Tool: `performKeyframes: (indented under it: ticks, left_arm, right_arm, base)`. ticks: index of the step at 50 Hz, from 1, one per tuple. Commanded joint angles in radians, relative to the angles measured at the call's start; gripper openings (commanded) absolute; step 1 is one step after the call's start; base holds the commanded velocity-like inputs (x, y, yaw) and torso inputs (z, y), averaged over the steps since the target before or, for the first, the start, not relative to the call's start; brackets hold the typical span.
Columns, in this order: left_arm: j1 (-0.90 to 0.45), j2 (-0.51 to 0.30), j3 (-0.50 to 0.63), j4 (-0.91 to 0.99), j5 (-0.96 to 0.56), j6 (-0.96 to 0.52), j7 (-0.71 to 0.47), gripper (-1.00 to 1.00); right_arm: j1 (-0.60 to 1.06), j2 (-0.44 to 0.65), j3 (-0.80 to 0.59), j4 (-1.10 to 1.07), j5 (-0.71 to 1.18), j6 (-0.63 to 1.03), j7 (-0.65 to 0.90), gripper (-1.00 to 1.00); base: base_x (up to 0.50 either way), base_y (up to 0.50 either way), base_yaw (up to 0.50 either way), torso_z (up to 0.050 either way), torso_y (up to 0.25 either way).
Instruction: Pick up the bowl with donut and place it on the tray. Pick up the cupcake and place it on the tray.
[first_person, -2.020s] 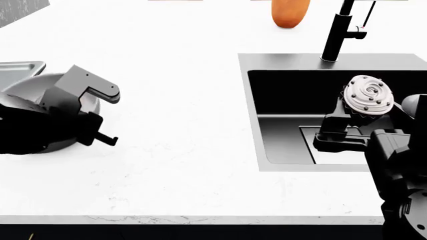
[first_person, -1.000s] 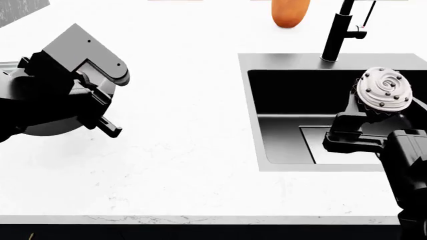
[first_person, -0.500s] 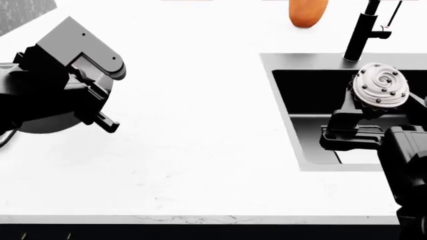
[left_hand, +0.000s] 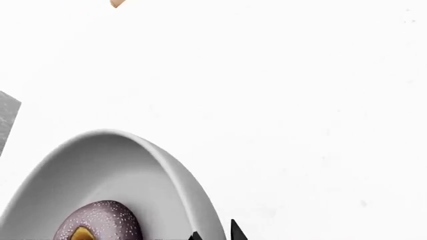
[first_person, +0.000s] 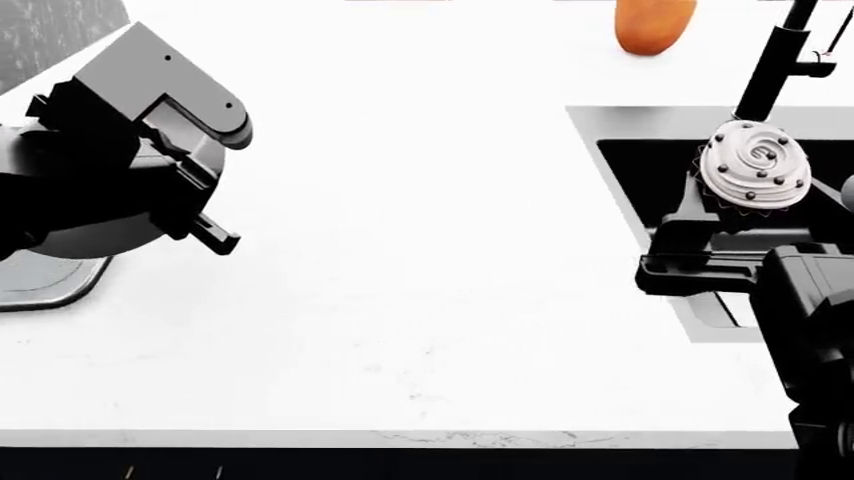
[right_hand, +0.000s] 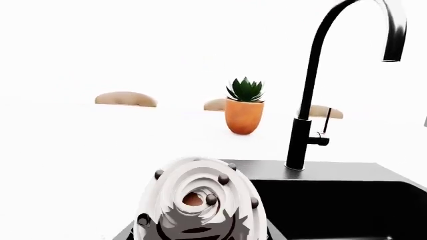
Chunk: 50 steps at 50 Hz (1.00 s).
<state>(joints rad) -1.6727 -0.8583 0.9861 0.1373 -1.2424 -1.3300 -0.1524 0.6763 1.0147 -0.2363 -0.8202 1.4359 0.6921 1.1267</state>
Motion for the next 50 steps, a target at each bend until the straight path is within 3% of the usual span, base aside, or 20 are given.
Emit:
performKeyframes:
  ticks: [1, 50]
  left_arm:
    - [-0.02, 0.007, -0.002, -0.012, 0.055, 0.01, -0.003, -1.0]
    - [-0.019, 0.047, 0.041, -0.045, 0.116, 0.084, 0.049, -1.0]
  right_arm:
    - [0.006, 0.0, 0.002, 0.0, -0.011, 0.015, -0.01, -1.0]
    - [-0.052, 0.004, 0.02, 0.009, -0.052, -0.022, -0.041, -1.0]
  base:
    - [0.0, 0.25, 0.0, 0.0, 0.0]
    - [0.0, 0.31, 0.0, 0.0, 0.001]
